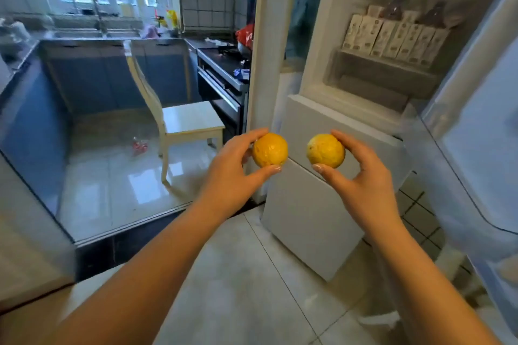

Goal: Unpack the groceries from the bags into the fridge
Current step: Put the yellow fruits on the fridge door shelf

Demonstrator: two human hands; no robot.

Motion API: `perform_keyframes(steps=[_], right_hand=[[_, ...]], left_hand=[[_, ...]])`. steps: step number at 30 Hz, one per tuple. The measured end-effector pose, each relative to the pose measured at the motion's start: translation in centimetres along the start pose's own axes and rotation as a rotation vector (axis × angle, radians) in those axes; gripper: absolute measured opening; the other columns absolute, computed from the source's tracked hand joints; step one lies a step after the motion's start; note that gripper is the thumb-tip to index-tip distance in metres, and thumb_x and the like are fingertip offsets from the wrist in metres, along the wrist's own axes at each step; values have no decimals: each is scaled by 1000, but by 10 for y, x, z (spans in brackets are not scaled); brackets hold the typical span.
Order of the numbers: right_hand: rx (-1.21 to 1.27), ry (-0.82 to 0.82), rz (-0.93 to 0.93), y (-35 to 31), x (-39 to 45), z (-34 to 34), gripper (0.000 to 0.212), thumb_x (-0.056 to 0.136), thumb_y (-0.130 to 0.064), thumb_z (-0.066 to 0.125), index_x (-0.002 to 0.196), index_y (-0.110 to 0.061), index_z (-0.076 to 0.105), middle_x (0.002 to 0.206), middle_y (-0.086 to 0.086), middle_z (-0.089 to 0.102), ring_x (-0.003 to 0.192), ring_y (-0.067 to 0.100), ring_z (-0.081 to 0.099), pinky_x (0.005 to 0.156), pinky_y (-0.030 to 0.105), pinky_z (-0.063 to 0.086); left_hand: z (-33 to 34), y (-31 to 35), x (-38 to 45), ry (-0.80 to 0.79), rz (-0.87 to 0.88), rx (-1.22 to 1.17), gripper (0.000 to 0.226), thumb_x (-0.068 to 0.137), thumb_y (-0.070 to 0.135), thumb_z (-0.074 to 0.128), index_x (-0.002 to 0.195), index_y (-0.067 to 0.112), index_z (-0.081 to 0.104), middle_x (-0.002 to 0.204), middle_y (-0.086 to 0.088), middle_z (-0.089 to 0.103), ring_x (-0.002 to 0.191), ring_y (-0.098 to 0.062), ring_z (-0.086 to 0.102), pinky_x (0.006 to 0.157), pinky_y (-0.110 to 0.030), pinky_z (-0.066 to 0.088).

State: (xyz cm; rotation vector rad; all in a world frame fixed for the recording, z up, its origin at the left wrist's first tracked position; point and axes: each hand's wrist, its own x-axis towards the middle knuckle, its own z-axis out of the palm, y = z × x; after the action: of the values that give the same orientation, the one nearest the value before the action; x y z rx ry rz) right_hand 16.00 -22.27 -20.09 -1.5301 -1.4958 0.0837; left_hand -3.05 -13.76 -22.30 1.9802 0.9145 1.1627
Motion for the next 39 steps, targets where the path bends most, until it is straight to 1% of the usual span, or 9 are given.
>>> perform_keyframes(steps=[2, 5, 13, 18, 22, 26, 30, 34, 39], right_hand=[[-40, 44, 41, -1, 20, 13, 55, 75, -35, 71, 124, -34, 47, 118, -16, 49, 104, -10, 40, 82, -7, 27], [-99, 130, 99, 0, 42, 20, 56, 72, -45, 65, 123, -38, 44, 115, -22, 46, 104, -13, 38, 81, -8, 26], [-270, 362, 265, 35, 79, 2, 57, 71, -50, 62, 123, -40, 44, 114, -24, 45, 103, -14, 37, 81, -8, 27], [-332, 518, 284, 68, 113, -20, 60, 70, -50, 61, 127, -34, 49, 118, -15, 50, 107, -5, 43, 83, -6, 29], [-417, 632, 271, 92, 136, -46, 61, 71, -48, 62, 127, -28, 51, 117, -12, 52, 106, -1, 46, 84, -2, 32], [-467, 728, 297, 112, 154, -72, 55, 72, -47, 67, 123, -35, 50, 118, -15, 52, 109, 0, 48, 86, 0, 33], [-602, 755, 375, 122, 154, -89, 56, 72, -45, 63, 124, -37, 47, 122, -16, 51, 113, -2, 45, 89, 0, 32], [-803, 771, 459, 126, 149, -102, 59, 72, -44, 67, 127, -35, 48, 126, -17, 48, 122, 2, 41, 96, 7, 29], [-1135, 466, 491, 131, 144, -119, 61, 67, -37, 74, 122, -17, 58, 121, -1, 61, 112, 20, 52, 95, 27, 35]], left_hand=[[-6, -18, 34, -62, 36, -17, 61, 75, 32, 75, 127, 42, 44, 128, 6, 51, 113, -8, 52, 97, -29, 46], [-4, -32, 79, -153, 94, -49, 58, 77, 32, 74, 127, 39, 45, 126, 7, 52, 111, -8, 53, 97, -30, 46], [61, -46, 171, -374, 205, -221, 55, 77, 24, 74, 117, 45, 42, 112, 26, 47, 109, -5, 53, 88, -2, 38], [118, -43, 232, -453, 280, -318, 55, 74, 29, 73, 121, 37, 45, 125, 5, 52, 112, -11, 54, 95, -16, 43], [167, -22, 278, -479, 383, -339, 55, 73, 27, 75, 121, 32, 48, 119, 10, 53, 104, -5, 56, 89, -11, 45], [212, 0, 311, -578, 430, -427, 58, 70, 33, 75, 121, 33, 49, 116, 14, 54, 104, -3, 57, 88, -12, 46], [253, 14, 333, -738, 536, -425, 63, 64, 47, 68, 122, 38, 48, 116, 18, 53, 107, 4, 52, 89, -8, 41], [289, 24, 352, -849, 732, -382, 62, 71, 41, 72, 124, 45, 39, 117, 25, 46, 102, 10, 42, 89, -8, 33], [325, 38, 378, -948, 1156, -302, 66, 74, 39, 73, 133, 28, 45, 130, 0, 56, 116, -16, 48, 92, -33, 37]])
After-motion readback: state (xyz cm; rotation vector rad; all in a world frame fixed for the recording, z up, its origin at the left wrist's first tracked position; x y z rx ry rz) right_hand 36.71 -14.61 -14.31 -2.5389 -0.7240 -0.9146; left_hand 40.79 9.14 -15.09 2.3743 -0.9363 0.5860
